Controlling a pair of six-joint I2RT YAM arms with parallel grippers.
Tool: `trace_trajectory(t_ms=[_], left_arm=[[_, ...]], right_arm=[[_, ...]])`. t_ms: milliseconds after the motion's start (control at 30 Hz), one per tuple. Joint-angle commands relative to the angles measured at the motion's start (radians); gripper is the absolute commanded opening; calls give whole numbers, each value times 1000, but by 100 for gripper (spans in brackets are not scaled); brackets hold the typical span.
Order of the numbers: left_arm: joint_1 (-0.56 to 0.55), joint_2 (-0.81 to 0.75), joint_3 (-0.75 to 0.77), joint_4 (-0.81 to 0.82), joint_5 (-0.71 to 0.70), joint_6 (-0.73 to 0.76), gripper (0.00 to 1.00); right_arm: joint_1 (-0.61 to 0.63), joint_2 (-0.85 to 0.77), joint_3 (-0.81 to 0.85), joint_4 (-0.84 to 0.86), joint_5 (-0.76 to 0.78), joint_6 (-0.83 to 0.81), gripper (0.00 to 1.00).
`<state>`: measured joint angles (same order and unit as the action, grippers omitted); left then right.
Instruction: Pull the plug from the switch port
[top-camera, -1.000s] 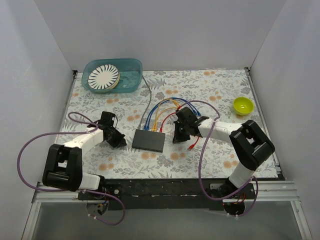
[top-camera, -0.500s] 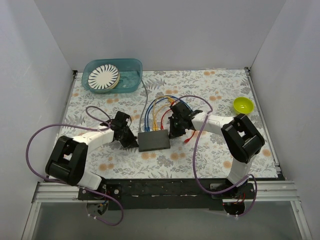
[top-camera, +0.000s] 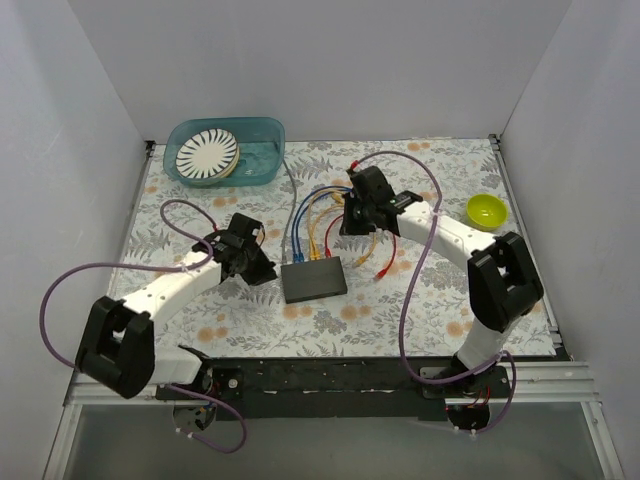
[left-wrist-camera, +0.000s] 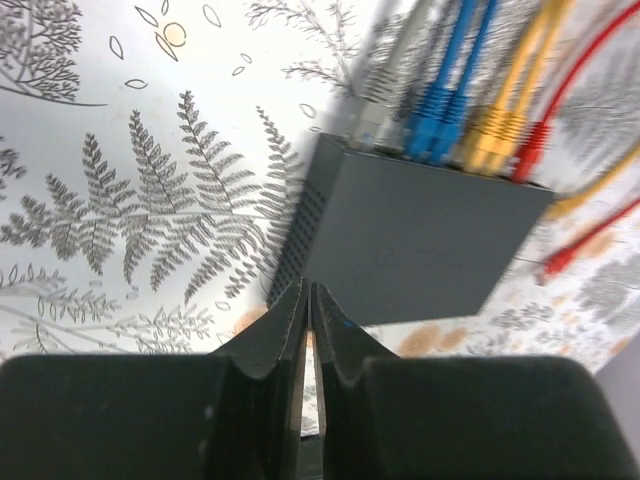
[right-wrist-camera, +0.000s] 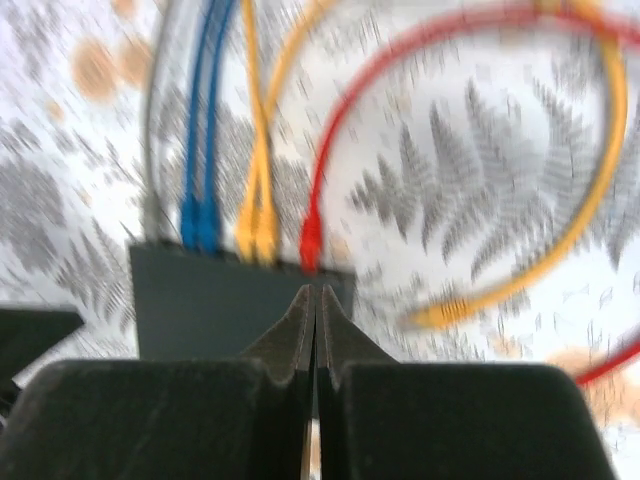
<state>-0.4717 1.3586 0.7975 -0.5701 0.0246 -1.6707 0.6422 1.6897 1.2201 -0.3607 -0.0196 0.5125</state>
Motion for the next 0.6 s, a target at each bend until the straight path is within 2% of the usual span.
trace_trajectory(t_ms=[0, 133, 167, 333, 567], left_arm=[[-4, -139, -9, -54, -32, -49, 7], [-22, -176, -96, 87, 197, 11, 0], [-34, -165, -104, 98, 216, 23, 0], [-166, -173, -145, 125, 198, 20, 0], [-206, -118, -241, 205, 244, -11, 0]], right_arm=[[-3, 143, 192, -11, 1, -38, 2], [-3, 264, 289, -52, -39, -42, 1], [-3, 293, 297, -58, -43, -43, 1], [-1, 309, 219, -23, -71, -39, 1], [2, 289, 102, 9, -98, -35, 1]])
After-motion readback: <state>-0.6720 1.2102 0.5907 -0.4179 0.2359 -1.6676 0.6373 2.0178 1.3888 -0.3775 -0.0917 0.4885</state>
